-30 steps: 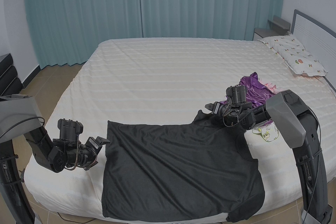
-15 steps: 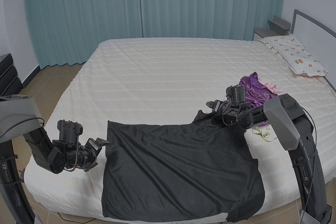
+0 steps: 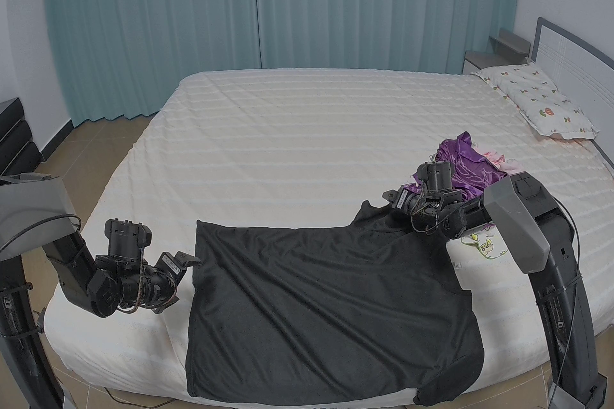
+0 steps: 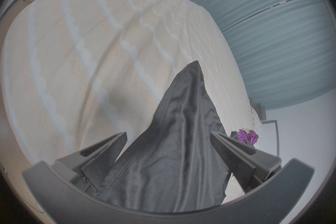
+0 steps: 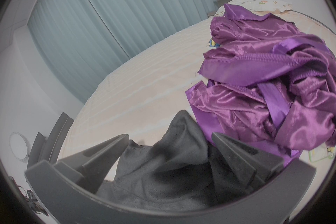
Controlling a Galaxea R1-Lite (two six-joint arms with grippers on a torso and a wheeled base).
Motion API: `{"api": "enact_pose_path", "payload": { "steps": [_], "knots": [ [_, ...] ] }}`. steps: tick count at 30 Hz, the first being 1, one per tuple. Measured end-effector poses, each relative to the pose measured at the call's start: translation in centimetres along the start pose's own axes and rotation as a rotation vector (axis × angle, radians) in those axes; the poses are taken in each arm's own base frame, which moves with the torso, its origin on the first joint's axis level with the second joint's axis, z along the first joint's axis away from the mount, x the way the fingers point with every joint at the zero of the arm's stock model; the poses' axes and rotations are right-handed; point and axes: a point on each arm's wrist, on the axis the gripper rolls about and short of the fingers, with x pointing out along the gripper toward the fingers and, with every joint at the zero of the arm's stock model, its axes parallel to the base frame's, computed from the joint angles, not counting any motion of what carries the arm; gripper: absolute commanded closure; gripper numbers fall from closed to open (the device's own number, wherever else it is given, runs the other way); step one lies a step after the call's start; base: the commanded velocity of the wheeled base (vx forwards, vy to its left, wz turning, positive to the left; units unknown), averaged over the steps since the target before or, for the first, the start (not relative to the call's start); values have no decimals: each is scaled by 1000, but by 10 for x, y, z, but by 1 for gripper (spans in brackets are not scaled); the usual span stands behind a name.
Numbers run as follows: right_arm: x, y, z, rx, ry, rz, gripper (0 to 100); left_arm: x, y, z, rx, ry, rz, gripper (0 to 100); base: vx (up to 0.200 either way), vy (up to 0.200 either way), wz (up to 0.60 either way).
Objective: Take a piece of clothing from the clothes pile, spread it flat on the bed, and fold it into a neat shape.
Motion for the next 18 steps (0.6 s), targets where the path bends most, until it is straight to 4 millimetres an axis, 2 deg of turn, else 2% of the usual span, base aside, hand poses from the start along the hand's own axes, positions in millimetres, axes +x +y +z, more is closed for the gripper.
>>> {"api": "enact_pose_path", "payload": {
  "steps": [7, 18],
  "knots": [
    [8, -3, 0, 22, -22, -1, 100, 0, 0, 0, -2, -1, 0, 0, 0, 0, 0],
    [11, 10, 27, 104, -149, 76, 100, 0, 0, 0, -4, -1, 0, 0, 0, 0, 0]
  ]
}}
